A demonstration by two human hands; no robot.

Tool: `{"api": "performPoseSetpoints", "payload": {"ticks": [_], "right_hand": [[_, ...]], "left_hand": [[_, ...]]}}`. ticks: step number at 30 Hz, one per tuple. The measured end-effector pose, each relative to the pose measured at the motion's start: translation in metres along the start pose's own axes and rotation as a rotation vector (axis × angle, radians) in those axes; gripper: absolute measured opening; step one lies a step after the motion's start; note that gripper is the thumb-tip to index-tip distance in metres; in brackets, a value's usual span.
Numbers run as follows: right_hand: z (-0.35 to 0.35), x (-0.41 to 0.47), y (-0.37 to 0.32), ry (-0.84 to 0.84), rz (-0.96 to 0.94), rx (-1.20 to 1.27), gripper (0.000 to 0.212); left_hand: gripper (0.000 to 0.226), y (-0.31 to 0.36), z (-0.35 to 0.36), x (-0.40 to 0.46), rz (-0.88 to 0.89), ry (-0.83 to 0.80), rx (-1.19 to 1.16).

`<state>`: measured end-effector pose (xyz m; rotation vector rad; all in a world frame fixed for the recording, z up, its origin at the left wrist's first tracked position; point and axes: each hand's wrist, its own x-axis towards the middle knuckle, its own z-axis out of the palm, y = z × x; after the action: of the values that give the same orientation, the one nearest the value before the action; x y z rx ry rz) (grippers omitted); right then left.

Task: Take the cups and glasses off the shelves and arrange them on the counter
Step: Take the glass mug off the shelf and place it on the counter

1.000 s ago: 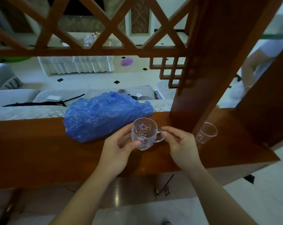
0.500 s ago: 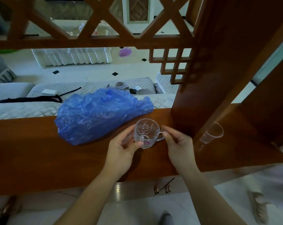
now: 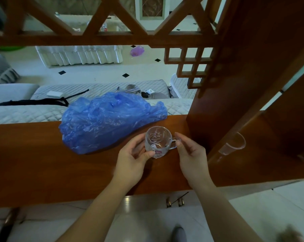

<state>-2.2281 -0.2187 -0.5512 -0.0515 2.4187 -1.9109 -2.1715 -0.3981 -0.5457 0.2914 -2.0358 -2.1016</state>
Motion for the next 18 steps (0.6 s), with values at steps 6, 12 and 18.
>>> {"api": "performPoseSetpoints", "payload": {"ticks": [6, 12, 18], "right_hand": [[0.004, -0.003, 0.003, -0.022, 0.019, 0.011, 0.037], [0.005, -0.005, 0.006, -0.036, 0.033, 0.035, 0.039], [0.002, -0.009, 0.001, -0.056, 0.066, 0.073, 0.038]], "left_hand": [[0.052, -0.009, -0.001, -0.002, -0.006, 0.006, 0.043], [0.051, -0.011, -0.002, 0.000, -0.027, -0.008, 0.095], [0.055, -0.009, -0.004, 0.000, -0.043, -0.055, 0.112]]}}
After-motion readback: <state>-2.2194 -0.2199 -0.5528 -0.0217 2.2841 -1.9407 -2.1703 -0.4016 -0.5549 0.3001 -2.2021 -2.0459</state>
